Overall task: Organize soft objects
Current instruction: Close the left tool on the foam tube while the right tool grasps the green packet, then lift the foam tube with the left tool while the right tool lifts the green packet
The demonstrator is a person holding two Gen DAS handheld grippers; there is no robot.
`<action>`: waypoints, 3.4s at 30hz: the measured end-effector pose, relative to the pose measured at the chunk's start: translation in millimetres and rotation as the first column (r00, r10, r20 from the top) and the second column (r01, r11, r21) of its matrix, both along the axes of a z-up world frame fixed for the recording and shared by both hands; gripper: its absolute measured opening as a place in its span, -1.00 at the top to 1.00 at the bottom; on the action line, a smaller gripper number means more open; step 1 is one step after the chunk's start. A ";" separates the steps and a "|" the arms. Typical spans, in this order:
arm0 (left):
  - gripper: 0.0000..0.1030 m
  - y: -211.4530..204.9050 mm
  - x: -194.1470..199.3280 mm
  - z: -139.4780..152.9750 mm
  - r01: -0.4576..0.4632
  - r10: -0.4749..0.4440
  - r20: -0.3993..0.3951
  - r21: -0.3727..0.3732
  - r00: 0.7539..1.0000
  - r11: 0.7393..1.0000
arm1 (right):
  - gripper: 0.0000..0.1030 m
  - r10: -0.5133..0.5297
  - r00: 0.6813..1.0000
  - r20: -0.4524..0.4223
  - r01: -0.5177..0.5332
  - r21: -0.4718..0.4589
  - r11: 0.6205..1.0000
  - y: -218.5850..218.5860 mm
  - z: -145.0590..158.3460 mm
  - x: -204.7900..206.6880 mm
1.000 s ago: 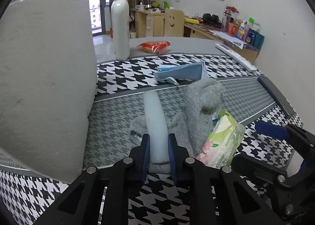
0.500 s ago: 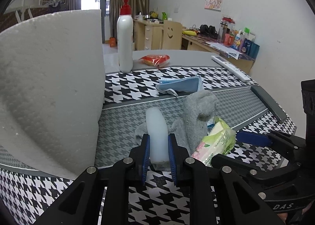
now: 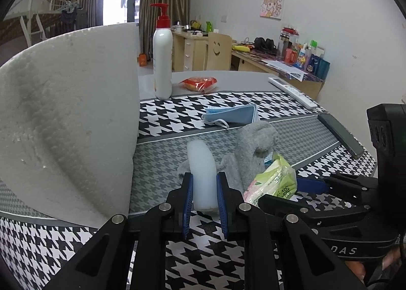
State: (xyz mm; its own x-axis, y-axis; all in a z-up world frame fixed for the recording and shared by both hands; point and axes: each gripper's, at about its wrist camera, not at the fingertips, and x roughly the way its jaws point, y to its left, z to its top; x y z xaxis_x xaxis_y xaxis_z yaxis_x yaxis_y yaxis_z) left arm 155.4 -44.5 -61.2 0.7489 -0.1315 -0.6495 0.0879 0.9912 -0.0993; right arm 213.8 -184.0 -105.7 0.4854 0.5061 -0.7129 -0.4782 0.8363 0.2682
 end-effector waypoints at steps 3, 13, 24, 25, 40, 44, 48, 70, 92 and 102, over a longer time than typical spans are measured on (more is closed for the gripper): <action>0.62 0.8 -1.2 1.4 0.000 0.000 0.006 -0.002 1.000 1.000 | 0.09 -0.006 1.000 0.009 0.006 -0.004 1.000 -0.9 4.4 -2.4; 0.62 5.6 -11.5 9.6 0.005 -0.004 0.040 -0.009 0.999 1.000 | 0.33 -0.041 0.998 0.039 0.041 0.003 0.999 -9.1 18.7 -10.5; 0.62 8.1 -24.7 21.8 0.007 -0.007 0.091 0.004 0.996 1.000 | 0.33 -0.057 0.993 0.099 0.057 0.008 0.998 -13.4 36.9 -23.7; 0.62 7.9 -25.7 23.2 0.007 -0.008 0.095 0.007 0.995 1.000 | 0.33 -0.058 0.993 0.102 0.057 0.008 0.998 -12.9 38.0 -23.5; 0.62 10.1 -41.8 40.0 0.006 -0.012 0.161 0.034 0.987 0.999 | 0.33 -0.068 0.984 0.167 0.066 0.020 0.998 -8.4 61.3 -31.5; 0.62 12.4 -48.0 48.1 0.007 -0.014 0.188 0.040 0.982 0.999 | 0.33 -0.070 0.980 0.185 0.066 0.025 0.997 -8.2 66.9 -32.2; 0.62 13.6 -51.7 54.4 0.001 -0.011 0.210 0.048 0.978 0.999 | 0.33 -0.065 0.977 0.205 0.061 0.029 0.998 -5.8 72.1 -34.3; 0.62 17.6 -59.2 80.8 0.006 -0.029 0.288 0.078 0.957 0.997 | 0.33 -0.080 0.959 0.273 0.068 0.053 0.996 -7.1 97.6 -39.6; 0.62 21.9 -54.1 97.2 -0.007 -0.023 0.345 0.086 0.938 0.996 | 0.33 -0.083 0.945 0.315 0.059 0.084 0.995 -2.4 117.5 -39.1; 0.62 26.2 -52.3 109.5 -0.027 -0.008 0.384 0.085 0.923 0.996 | 0.33 -0.076 0.938 0.338 0.043 0.104 0.994 2.8 129.0 -33.9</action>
State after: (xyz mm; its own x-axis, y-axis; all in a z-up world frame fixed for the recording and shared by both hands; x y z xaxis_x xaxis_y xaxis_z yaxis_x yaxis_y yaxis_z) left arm 103.1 -18.3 48.2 0.9437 -0.0795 -0.3210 0.0929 0.9953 0.0267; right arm 179.9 -181.2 23.3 0.7224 0.5250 -0.4500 -0.5045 0.8452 0.1762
